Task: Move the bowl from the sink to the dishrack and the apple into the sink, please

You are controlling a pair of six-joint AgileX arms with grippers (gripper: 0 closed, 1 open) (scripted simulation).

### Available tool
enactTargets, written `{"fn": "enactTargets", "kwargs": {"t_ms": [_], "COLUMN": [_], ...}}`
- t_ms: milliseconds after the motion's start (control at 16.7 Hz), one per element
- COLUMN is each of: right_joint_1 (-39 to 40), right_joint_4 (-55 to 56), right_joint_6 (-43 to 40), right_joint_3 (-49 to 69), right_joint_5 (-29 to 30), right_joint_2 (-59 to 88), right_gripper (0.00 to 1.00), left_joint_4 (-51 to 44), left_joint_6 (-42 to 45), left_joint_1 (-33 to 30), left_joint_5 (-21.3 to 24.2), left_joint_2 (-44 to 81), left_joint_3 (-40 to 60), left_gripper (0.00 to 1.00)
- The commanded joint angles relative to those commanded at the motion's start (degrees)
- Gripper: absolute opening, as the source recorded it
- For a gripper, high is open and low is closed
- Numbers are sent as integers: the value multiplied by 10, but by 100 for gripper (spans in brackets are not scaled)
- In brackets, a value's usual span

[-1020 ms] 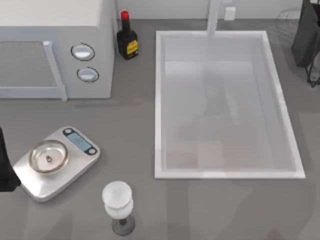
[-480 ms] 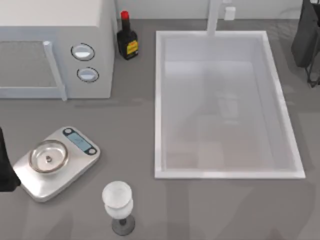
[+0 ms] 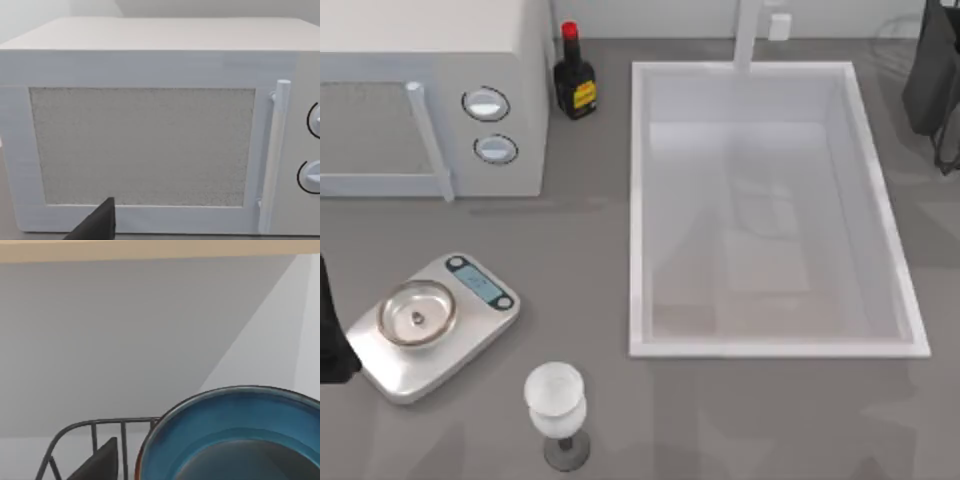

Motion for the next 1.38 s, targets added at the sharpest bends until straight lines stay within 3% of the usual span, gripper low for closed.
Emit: {"fn": "enactTargets", "kwargs": {"t_ms": [900,1140,1380], "right_joint_1": [119,156,166], "right_joint_4": [-338,-389,-401], "right_joint_6": [-7,-18,-21], "right_joint_3": [-399,-475,-495], "right_joint_5": [119,132,135], "right_joint_2": [-762,-881,-906], "right_gripper": [100,100,100], "left_joint_4": [0,0,0], "left_joint_6": [0,0,0], "left_joint_1": [0,0,0], "left_joint_5": [0,0,0], "left_joint_2": [0,0,0], "left_joint_3": [0,0,0], "left_gripper": [100,100,100]}}
